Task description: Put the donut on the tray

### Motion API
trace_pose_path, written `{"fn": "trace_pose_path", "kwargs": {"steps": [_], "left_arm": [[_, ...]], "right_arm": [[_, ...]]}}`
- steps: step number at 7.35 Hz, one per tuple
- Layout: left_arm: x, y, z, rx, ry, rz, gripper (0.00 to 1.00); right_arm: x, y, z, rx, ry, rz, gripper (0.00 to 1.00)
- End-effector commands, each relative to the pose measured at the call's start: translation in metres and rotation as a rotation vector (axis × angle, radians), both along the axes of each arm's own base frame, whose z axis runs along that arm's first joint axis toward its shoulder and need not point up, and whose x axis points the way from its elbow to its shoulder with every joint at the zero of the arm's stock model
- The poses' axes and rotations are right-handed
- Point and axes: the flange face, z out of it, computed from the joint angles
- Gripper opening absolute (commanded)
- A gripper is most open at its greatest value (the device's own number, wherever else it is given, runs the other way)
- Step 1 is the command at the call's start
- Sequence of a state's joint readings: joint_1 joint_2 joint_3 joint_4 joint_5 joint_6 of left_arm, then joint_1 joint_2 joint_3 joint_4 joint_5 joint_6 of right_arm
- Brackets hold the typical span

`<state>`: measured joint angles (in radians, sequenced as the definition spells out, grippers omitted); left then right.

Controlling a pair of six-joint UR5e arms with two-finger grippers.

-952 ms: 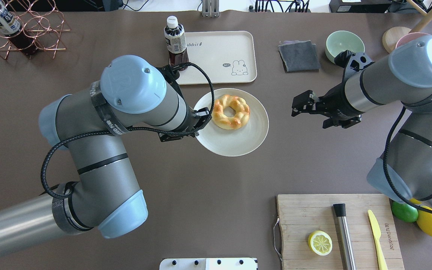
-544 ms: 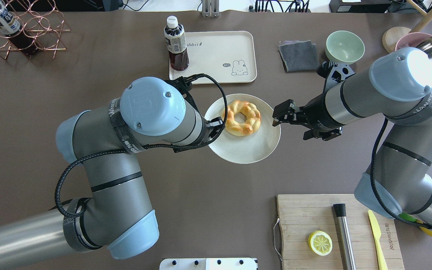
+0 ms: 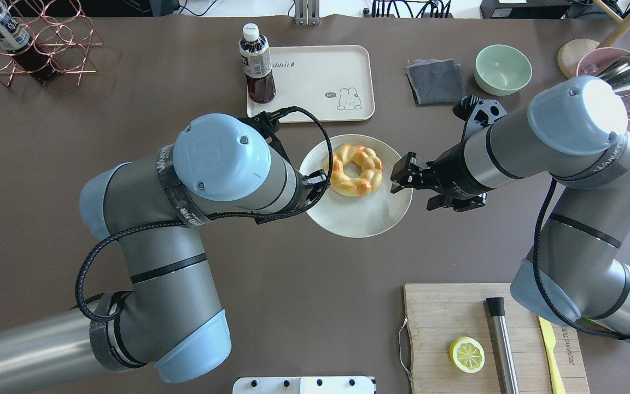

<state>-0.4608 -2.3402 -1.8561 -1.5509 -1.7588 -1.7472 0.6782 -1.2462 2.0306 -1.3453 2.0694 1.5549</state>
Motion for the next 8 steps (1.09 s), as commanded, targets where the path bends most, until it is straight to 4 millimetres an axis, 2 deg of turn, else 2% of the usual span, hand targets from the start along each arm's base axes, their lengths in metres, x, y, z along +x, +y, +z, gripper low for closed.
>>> {"fn": "trace_pose_path", "kwargs": {"steps": [1, 2, 3, 4, 5, 6, 7, 8], "left_arm": [[-0.006, 0.001, -0.006, -0.006, 0.021, -0.010, 0.00], [-0.006, 0.002, -0.007, -0.021, 0.028, -0.020, 0.00], [-0.008, 0.002, -0.006, -0.022, 0.028, -0.020, 0.00], [-0.009, 0.002, -0.008, -0.022, 0.032, -0.023, 0.00], [-0.012, 0.002, -0.009, -0.020, 0.037, -0.022, 0.00], [-0.012, 0.002, -0.009, -0.019, 0.038, -0.022, 0.16], [-0.014, 0.003, -0.007, -0.017, 0.036, -0.024, 0.72], [-0.015, 0.002, -0.008, -0.016, 0.037, -0.026, 0.83]], "right_arm": [[0.000, 0.001, -0.002, -0.003, -0.004, 0.001, 0.50], [-0.002, 0.004, -0.003, -0.011, -0.008, 0.001, 0.51], [-0.002, 0.006, -0.004, -0.018, -0.009, 0.001, 0.38], [-0.002, 0.007, -0.006, -0.026, -0.015, 0.006, 0.07], [0.001, 0.010, -0.011, -0.021, -0.026, 0.006, 0.00], [0.005, 0.013, -0.016, -0.012, -0.036, 0.005, 0.00], [0.003, 0.012, -0.014, -0.017, -0.031, 0.006, 0.00], [0.001, 0.011, -0.012, -0.021, -0.028, 0.005, 0.00]]}}
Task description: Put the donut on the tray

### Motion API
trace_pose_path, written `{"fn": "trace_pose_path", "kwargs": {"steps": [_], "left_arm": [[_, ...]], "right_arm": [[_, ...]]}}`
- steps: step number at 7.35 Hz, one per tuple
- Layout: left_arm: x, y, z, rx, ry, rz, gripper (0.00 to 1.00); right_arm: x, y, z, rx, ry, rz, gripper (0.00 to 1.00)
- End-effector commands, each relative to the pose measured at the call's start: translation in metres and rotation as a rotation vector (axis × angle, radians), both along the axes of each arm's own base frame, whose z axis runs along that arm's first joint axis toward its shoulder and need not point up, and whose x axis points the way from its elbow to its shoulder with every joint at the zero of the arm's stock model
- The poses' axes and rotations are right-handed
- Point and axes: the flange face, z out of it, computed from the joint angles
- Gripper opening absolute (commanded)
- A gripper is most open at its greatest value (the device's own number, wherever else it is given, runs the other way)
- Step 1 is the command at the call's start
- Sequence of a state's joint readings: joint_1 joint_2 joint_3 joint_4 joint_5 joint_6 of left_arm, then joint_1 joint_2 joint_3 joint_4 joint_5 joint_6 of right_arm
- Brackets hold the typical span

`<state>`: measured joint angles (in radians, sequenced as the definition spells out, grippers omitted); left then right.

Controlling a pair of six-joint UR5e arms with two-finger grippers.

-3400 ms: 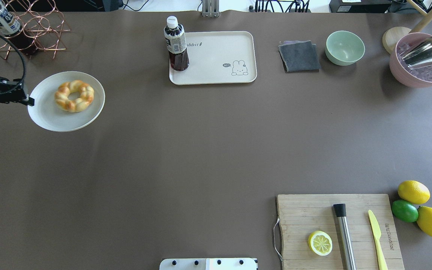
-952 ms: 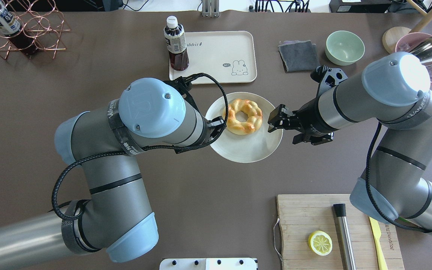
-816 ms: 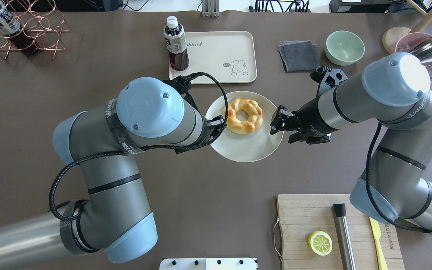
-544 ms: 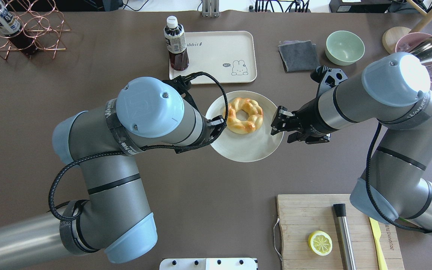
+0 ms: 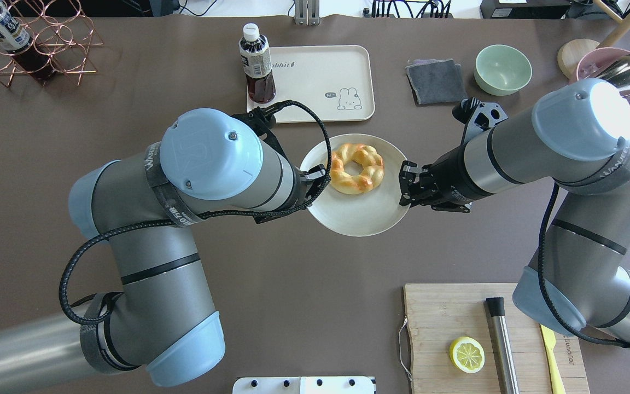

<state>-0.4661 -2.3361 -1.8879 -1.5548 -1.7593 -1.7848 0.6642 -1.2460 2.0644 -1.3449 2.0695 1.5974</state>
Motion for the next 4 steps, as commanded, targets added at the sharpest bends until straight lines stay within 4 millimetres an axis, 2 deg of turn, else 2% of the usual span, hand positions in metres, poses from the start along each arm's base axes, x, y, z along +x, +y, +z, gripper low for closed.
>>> {"fn": "trace_pose_path", "kwargs": {"steps": [1, 2, 3, 4], "left_arm": [[-0.004, 0.000, 0.002, -0.001, -0.005, -0.004, 0.97], [-0.017, -0.002, 0.021, -0.009, -0.018, -0.015, 0.97], [-0.031, 0.003, 0.034, -0.009, -0.020, -0.018, 0.97], [-0.036, 0.004, 0.035, -0.008, -0.017, -0.021, 0.97]], "right_arm": [[-0.005, -0.004, 0.006, -0.022, 0.011, 0.008, 0.00], [-0.010, -0.024, 0.017, -0.035, 0.036, 0.041, 0.00], [-0.024, -0.049, 0.011, -0.043, 0.044, 0.065, 0.00], [-0.044, -0.071, 0.018, -0.109, 0.075, 0.142, 0.00]]}}
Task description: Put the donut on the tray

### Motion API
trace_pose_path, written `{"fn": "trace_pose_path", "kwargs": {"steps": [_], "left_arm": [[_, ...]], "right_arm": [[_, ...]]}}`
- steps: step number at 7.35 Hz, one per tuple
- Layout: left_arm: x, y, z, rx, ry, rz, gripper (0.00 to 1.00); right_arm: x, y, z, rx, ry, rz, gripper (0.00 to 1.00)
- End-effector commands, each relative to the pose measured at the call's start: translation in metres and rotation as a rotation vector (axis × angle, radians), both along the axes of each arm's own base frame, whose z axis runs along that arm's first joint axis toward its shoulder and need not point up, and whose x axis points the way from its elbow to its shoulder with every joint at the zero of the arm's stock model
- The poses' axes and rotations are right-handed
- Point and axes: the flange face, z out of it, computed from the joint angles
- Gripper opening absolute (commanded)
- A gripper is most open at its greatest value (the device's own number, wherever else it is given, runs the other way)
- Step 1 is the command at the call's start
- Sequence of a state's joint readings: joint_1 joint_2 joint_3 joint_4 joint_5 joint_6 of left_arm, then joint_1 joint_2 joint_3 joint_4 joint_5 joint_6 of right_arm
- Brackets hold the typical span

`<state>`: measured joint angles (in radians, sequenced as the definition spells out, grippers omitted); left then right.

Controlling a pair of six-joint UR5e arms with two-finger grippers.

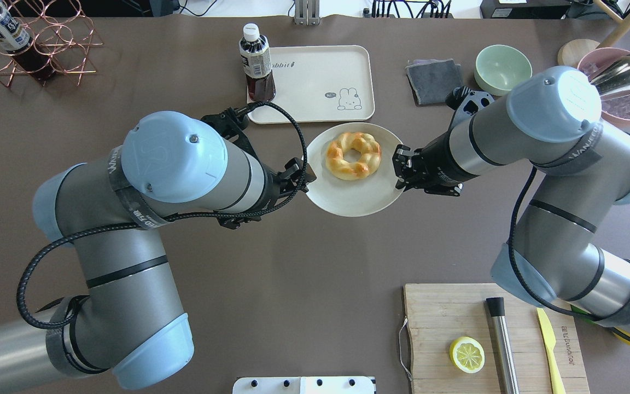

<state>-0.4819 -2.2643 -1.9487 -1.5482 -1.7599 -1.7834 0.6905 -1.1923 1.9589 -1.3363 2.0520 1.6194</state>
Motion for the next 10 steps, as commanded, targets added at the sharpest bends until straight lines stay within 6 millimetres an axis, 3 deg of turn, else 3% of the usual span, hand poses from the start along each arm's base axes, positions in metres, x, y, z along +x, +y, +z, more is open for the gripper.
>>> {"fn": "trace_pose_path", "kwargs": {"steps": [1, 2, 5, 6, 8, 10], "left_arm": [[-0.017, 0.002, 0.011, -0.002, -0.002, -0.011, 0.97], [-0.020, -0.001, 0.012, -0.002, -0.004, -0.019, 0.97], [-0.019, -0.001, 0.012, -0.002, -0.004, -0.019, 0.97], [-0.018, -0.001, 0.013, 0.000, -0.008, -0.024, 0.97], [-0.019, -0.003, 0.012, 0.011, -0.013, -0.042, 0.97], [-0.019, -0.004, 0.014, 0.002, -0.034, -0.046, 0.97]], "right_arm": [[-0.044, -0.060, 0.008, -0.091, 0.073, 0.164, 0.00], [-0.062, -0.078, 0.000, -0.160, 0.059, 0.236, 0.00], [-0.139, -0.161, 0.032, -0.274, -0.017, 0.483, 0.00], [-0.150, -0.187, 0.016, -0.327, -0.024, 0.560, 0.00], [-0.155, -0.203, 0.015, -0.358, -0.024, 0.638, 0.00], [-0.182, -0.221, 0.016, -0.391, 0.017, 0.718, 0.00]]}}
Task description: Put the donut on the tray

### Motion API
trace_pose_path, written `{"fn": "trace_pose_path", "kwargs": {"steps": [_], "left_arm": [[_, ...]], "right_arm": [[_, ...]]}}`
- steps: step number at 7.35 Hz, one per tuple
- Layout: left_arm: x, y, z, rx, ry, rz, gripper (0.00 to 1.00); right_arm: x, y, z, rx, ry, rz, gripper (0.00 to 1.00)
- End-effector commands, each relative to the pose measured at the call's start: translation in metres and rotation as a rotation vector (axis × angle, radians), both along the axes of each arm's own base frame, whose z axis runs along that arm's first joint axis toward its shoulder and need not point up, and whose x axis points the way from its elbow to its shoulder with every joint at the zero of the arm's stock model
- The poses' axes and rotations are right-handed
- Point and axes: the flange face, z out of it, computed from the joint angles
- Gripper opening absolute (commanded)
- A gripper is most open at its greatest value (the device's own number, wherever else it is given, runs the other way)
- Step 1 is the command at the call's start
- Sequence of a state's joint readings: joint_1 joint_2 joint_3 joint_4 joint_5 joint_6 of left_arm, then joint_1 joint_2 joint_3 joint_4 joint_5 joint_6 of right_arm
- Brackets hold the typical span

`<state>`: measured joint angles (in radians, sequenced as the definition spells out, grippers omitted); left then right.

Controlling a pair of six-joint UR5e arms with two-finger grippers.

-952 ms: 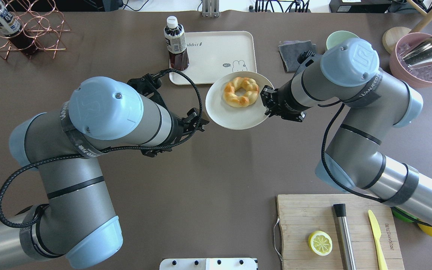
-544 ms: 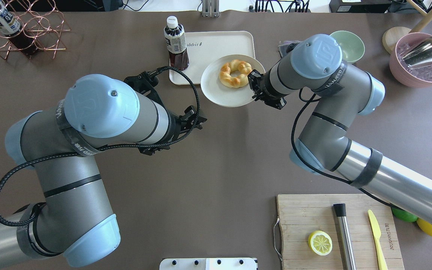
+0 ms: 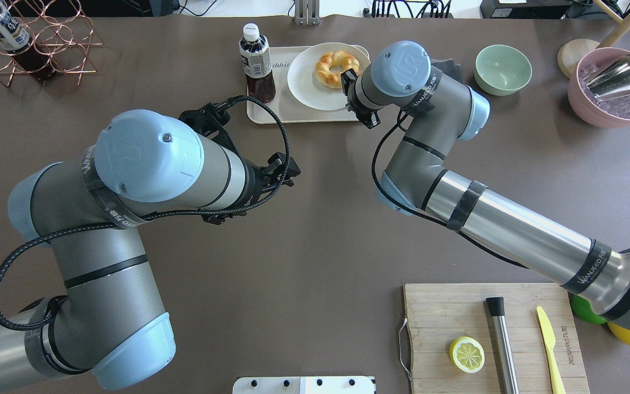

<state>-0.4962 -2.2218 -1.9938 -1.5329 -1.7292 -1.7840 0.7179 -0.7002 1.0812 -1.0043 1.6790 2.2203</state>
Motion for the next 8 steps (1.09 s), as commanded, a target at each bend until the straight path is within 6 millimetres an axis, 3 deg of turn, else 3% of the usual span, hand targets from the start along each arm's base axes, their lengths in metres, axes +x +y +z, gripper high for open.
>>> {"fn": "trace_pose_path", "kwargs": {"steps": [1, 3, 4, 5, 6, 7, 8], "left_arm": [[-0.001, -0.002, 0.001, 0.000, -0.016, -0.013, 0.97], [0.000, -0.002, 0.001, 0.003, -0.020, -0.019, 0.97], [0.000, -0.002, 0.002, 0.002, -0.021, -0.019, 0.97], [0.000, -0.002, 0.003, 0.002, -0.023, -0.019, 0.97], [-0.001, -0.004, 0.003, 0.002, -0.023, -0.022, 0.97], [-0.005, -0.013, 0.004, 0.007, -0.031, -0.037, 0.97], [-0.033, -0.042, 0.012, 0.008, -0.046, -0.091, 0.97]], "right_arm": [[-0.026, -0.012, -0.007, -0.041, 0.015, 0.063, 0.00], [-0.034, -0.007, -0.014, -0.036, 0.010, 0.052, 0.00], [-0.037, -0.005, -0.013, -0.010, 0.036, 0.053, 0.99], [-0.040, -0.001, -0.016, 0.022, 0.054, 0.034, 1.00], [-0.036, 0.004, -0.036, 0.102, 0.062, -0.028, 1.00], [-0.022, 0.005, -0.055, 0.157, 0.047, -0.092, 1.00], [0.020, -0.011, -0.077, 0.172, 0.028, -0.162, 1.00]]}}
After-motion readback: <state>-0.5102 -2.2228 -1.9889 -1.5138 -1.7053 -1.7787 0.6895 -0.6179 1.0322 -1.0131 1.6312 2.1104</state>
